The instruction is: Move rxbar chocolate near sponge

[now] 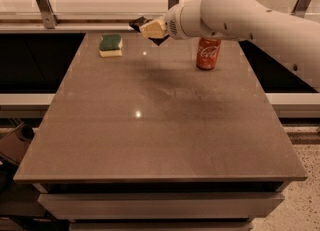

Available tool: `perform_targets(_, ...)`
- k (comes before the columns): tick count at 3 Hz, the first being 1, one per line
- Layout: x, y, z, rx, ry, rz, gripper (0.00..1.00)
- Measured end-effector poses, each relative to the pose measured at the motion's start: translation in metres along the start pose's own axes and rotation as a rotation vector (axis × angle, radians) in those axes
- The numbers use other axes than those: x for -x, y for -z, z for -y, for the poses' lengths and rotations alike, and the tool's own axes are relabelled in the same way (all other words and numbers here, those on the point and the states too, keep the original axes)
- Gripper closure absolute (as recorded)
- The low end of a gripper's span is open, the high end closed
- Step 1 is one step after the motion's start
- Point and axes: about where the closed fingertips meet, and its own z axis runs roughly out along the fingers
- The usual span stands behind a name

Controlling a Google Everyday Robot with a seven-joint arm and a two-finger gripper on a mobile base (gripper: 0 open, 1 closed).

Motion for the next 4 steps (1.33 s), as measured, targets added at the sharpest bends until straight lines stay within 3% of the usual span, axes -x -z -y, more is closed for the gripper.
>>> perform_targets(2,0.013,-0.044,0.005,0.003,-0.020,0.020,1.00)
perform_targets(4,-0.004,-0.082,0.013,-0.003,-0.083,0.027,1.00)
